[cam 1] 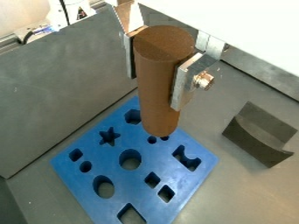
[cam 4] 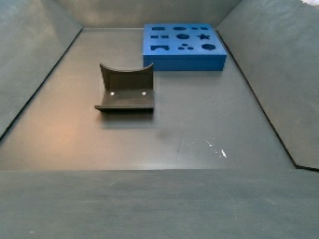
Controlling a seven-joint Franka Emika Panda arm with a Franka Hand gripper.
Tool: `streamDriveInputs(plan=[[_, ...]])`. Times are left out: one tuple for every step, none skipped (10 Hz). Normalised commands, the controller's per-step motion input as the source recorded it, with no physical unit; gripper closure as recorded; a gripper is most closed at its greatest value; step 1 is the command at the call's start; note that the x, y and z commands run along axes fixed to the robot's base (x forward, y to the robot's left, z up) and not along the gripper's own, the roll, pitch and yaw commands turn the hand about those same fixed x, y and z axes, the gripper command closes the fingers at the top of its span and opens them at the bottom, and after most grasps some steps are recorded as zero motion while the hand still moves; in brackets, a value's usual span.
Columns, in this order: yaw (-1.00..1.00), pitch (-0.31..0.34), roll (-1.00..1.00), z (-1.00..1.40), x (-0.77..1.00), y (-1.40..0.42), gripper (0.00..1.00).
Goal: Insert the round object.
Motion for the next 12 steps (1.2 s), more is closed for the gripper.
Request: streamDriveInputs(plan=[[0.0, 0.076, -0.01, -1.0, 0.03, 0.0, 1.0], [0.0, 0.0, 0.0, -1.0, 0.0, -0.05, 1.0], [0.0, 0.0, 0.01, -1.0, -0.05, -0.01, 1.0], [0.0, 0.0, 0.01, -1.0, -0.05, -0.01, 1.0], [0.0, -0.003, 0.0, -1.0, -0.23, 0.0, 1.0], [-0.02, -0.009, 0.0, -1.0, -0.4, 0.0, 1.0], [-0.05, -0.007, 0.0, -1.0, -0.44, 0.0, 1.0], [-0.06, -0.007, 0.0, -1.0, -0.46, 0.0, 1.0], [-0.06, -0.01, 0.0, -1.0, -0.46, 0.0, 1.0], [0.0, -0.07, 0.06, -1.0, -0.03, -0.24, 1.0], [0.0, 0.0, 0.08, -1.0, 0.11, -0.25, 1.0], [0.0, 0.0, 0.02, -0.98, 0.16, -0.22, 1.0]])
